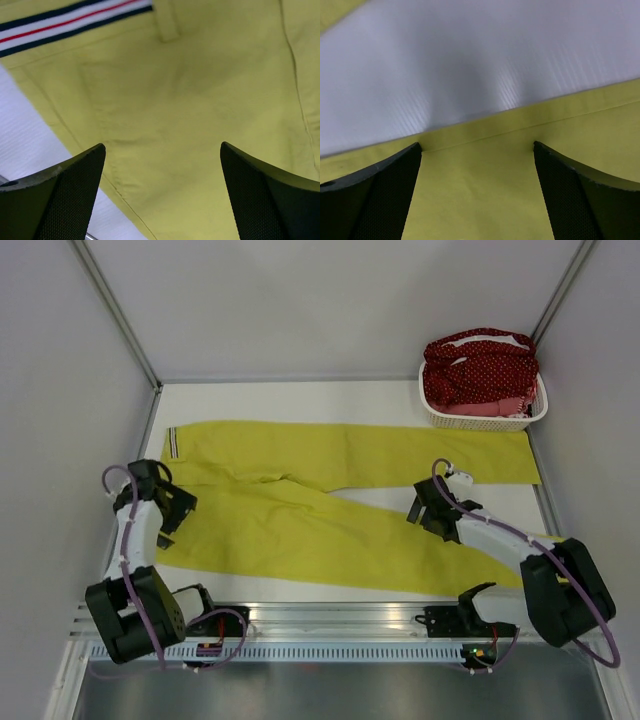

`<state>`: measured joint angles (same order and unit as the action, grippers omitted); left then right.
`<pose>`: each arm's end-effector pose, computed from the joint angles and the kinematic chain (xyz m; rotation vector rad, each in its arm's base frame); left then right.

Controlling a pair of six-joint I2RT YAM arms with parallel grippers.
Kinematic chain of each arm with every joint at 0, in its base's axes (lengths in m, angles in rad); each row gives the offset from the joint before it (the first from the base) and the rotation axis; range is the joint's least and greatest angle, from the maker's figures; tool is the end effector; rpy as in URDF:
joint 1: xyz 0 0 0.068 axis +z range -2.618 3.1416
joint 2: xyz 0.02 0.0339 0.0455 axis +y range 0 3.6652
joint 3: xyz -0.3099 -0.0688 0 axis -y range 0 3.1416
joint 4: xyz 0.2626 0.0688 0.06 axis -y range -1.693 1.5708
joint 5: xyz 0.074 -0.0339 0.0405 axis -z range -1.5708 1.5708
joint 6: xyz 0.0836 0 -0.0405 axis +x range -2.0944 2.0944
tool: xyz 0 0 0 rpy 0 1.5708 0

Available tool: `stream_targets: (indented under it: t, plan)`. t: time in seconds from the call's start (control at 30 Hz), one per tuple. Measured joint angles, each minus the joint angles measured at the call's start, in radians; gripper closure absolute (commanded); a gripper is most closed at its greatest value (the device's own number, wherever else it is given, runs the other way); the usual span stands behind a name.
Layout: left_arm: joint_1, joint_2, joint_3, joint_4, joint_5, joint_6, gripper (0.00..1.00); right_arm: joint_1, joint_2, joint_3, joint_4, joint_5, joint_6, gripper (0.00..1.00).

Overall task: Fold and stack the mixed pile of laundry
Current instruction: Flatten out the trousers at the center of the board.

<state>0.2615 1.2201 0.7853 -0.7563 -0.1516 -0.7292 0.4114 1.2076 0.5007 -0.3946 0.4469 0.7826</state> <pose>0.2238 0.0730 0.2029 -1.3361 2.3889 0.0803 0.2125 0.0533 0.1450 0.5964 2.4386 -0.1342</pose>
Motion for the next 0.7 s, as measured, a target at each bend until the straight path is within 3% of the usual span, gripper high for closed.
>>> stream_targets:
  t: [0.13, 0.37, 0.5, 0.7]
  plan:
    - [0.19, -0.111, -0.086, 0.002, -0.003, -0.029, 0.0, -0.018, 0.162, 0.084, 0.105, 0.024, -0.032, 0.02]
    - [0.262, -0.122, -0.143, -0.019, -0.039, -0.08, 0.0, -0.04, 0.325, 0.2, 0.237, 0.029, -0.098, 0.02]
    - [0.291, -0.106, -0.145, -0.017, -0.096, -0.119, 0.0, -0.049, 0.301, 0.212, 0.211, 0.01, -0.104, 0.02]
    - [0.34, -0.003, -0.146, 0.031, -0.154, -0.146, 0.0, -0.121, 0.089, 0.205, 0.14, -0.005, -0.117, 0.02]
